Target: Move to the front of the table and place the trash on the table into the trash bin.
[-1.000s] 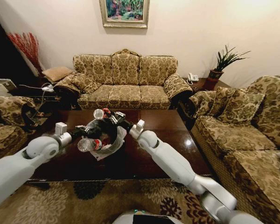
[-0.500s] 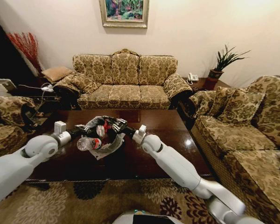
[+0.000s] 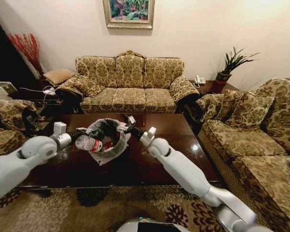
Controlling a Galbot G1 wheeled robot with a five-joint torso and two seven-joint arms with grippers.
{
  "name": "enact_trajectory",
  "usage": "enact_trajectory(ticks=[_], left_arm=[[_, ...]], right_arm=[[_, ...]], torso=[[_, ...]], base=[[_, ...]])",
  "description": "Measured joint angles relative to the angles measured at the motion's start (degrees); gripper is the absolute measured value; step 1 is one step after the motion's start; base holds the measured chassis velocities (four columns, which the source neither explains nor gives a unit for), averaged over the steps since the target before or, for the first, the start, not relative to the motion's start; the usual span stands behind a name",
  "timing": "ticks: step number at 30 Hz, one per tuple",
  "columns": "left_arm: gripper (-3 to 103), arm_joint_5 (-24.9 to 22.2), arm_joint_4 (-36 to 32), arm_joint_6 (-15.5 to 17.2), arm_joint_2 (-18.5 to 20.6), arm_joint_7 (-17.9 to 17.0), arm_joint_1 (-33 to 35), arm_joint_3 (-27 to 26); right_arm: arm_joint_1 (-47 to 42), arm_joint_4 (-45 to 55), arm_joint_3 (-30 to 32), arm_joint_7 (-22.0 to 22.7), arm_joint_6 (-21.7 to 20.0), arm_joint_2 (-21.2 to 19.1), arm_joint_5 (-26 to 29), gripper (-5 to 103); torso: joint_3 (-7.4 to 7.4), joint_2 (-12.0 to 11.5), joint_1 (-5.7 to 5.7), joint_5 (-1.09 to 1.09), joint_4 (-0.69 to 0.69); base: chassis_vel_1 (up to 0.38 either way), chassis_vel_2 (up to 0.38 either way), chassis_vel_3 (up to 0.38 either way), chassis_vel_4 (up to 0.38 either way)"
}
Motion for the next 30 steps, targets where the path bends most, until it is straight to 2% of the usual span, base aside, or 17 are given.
enact_trajectory(ticks=[1,3,4,7,8,9,11,12,15,19,30], left_arm=[[2,-0.2,0.0,0.6,-0.2,-1.3,-0.1,-0.2],[2,-0.4,0.1,0.9,-0.6,-3.1,-0.3,-0.3],[2,-0.4,0.1,0.9,-0.6,-3.1,-0.3,-0.3],[2,-0.6,0.2,0.2,-1.4,-8.7,-0.6,-0.4],[2,-0.6,0.2,0.2,-1.4,-8.7,-0.6,-0.4],[2,-0.8,0.2,-0.2,-1.6,-10.9,-0.8,-0.4],[2,-1.4,-0.1,-0.5,-1.7,-13.1,-0.9,-0.6],[2,-1.4,-0.1,-0.5,-1.7,-13.1,-0.9,-0.6],[2,-2.5,-0.8,-0.3,-1.6,-14.7,-0.8,-1.6],[2,-2.9,-1.5,0.1,-2.4,-15.1,0.2,-3.1],[2,-2.3,-3.5,1.2,-6.0,-16.1,3.0,-7.4]], right_arm=[[-0.9,1.4,2.2,2.2,-1.4,-1.1,0.0,97],[-2.9,3.7,5.6,4.4,-2.8,-2.9,0.0,99],[-2.9,3.7,5.6,4.4,-2.8,-2.9,0.0,99],[-9.5,9.3,13.3,5.7,-4.1,-6.0,-0.2,100],[-9.5,9.3,13.3,5.7,-4.1,-6.0,-0.2,100],[-12.8,11.0,15.8,5.7,-4.2,-6.5,-0.6,100],[-17.3,13.2,19.4,5.5,-4.2,-6.8,-1.6,100],[-17.3,13.2,19.4,5.5,-4.2,-6.8,-1.6,100],[-25.1,17.5,26.1,5.6,-4.1,-6.1,-3.9,100],[-30.0,20.1,29.0,6.0,-3.6,-5.6,-5.0,100],[-36.0,22.3,30.2,8.2,-1.7,-3.3,-7.9,100]], torso=[[0.00,0.0,0.00,-0.01,0.00],[0.00,0.0,0.00,0.00,-0.01],[0.00,0.0,0.00,0.00,-0.01],[-0.01,0.0,0.00,-0.01,-0.01],[-0.01,0.0,0.00,-0.01,-0.01],[0.00,0.0,0.01,0.00,0.00],[0.00,0.0,0.01,0.01,-0.02],[0.00,0.0,0.01,0.01,-0.02],[0.00,0.0,0.02,0.00,0.00],[0.00,0.0,0.02,0.01,-0.03],[-0.01,0.0,-0.03,0.01,0.01]], base=[[0.000,0.000,0.000,0.000],[0.000,0.000,0.000,0.000],[0.000,0.000,0.000,0.000],[0.000,0.000,0.000,0.000],[0.000,0.000,0.000,0.000],[0.000,0.000,0.000,0.000],[0.000,0.000,0.000,0.000],[0.000,0.000,0.000,0.000],[0.081,-0.092,-0.085,0.099],[0.158,-0.159,-0.155,0.164],[0.245,-0.253,-0.254,0.261]])
